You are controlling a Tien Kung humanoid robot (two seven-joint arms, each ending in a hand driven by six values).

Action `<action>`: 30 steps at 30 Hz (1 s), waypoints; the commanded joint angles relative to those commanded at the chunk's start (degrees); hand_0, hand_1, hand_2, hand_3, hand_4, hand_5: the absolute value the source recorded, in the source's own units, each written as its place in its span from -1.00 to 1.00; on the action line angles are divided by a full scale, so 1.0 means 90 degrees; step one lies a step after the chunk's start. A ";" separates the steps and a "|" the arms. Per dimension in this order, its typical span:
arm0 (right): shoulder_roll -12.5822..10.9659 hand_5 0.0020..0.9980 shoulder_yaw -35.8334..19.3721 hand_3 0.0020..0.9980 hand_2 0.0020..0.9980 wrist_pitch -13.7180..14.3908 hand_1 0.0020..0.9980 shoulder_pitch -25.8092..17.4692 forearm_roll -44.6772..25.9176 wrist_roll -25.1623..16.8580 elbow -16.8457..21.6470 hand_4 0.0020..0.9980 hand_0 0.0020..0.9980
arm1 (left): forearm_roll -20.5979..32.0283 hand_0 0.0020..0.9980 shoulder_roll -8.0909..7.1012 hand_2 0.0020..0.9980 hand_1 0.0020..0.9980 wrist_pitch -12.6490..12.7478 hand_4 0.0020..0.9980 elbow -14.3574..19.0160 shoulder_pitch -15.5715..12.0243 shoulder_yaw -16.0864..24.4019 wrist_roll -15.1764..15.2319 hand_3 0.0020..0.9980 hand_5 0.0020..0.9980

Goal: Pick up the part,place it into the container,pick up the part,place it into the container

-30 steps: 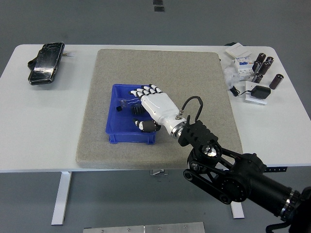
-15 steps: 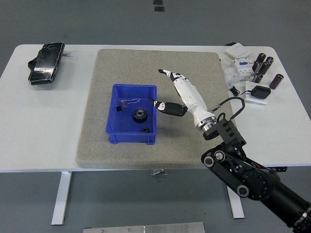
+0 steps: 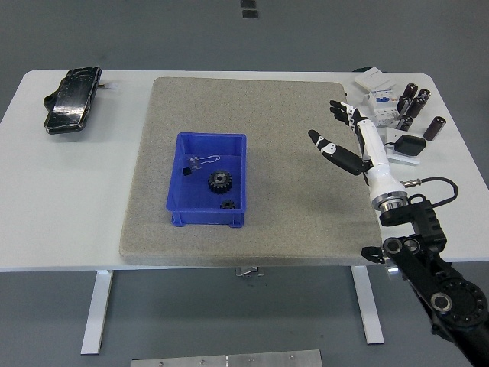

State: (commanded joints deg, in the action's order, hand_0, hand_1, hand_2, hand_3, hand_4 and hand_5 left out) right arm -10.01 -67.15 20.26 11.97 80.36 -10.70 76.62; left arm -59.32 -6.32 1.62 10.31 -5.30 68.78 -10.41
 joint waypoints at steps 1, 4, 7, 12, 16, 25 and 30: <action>-0.0016 -0.35 -0.0056 0.63 0.63 -0.0012 0.65 -0.0063 -0.0126 -0.0064 0.0025 0.61 0.78 | 0.0007 0.28 -0.0008 0.17 0.22 0.0001 0.40 0.0000 0.0002 -0.0004 0.0000 0.16 -0.44; -0.0045 -0.34 -0.0220 0.60 0.59 -0.0026 0.61 -0.0254 -0.0416 -0.0200 0.0081 0.59 0.73 | 0.0045 0.28 -0.0037 0.17 0.23 0.0007 0.40 0.0000 0.0001 -0.0031 -0.0010 0.17 -0.45; -0.0039 -0.34 -0.0327 0.60 0.59 -0.0023 0.61 -0.0355 -0.0510 -0.0242 0.0112 0.59 0.73 | 0.0017 0.28 -0.0072 0.17 0.23 0.0006 0.40 0.0000 -0.0005 -0.0025 -0.0034 0.17 -0.45; -0.0021 -0.32 -0.0400 0.58 0.59 -0.0013 0.60 -0.0390 -0.0518 -0.0259 0.0128 0.58 0.72 | -0.0103 0.27 -0.0127 0.17 0.23 -0.0010 0.41 0.0000 -0.0005 0.0024 -0.0063 0.18 -0.49; -0.0018 -0.33 -0.0394 0.56 0.59 0.0027 0.60 -0.0407 -0.0699 -0.0311 0.0136 0.58 0.71 | -0.0175 0.28 -0.0147 0.18 0.22 -0.0028 0.47 0.0000 0.0012 0.0058 -0.0057 0.19 -0.60; 0.0041 -0.33 -0.0476 0.55 0.60 0.0117 0.63 -0.0461 -0.0989 -0.0389 0.0214 0.57 0.71 | -0.0177 0.28 -0.0165 0.18 0.22 -0.0039 0.48 0.0000 0.0004 0.0070 -0.0073 0.19 -0.60; 0.0065 -0.35 -0.0580 0.55 0.61 0.0109 0.64 -0.0512 -0.0977 -0.0391 0.0229 0.56 0.72 | -0.0259 0.28 -0.0183 0.17 0.22 -0.0047 0.45 0.0000 -0.0013 0.0111 -0.0105 0.19 -0.58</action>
State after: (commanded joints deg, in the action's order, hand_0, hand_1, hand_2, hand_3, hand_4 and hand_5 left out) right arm -9.43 -72.36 21.24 7.36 71.57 -14.22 78.68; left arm -61.65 -7.97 1.19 10.31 -5.42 69.78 -11.36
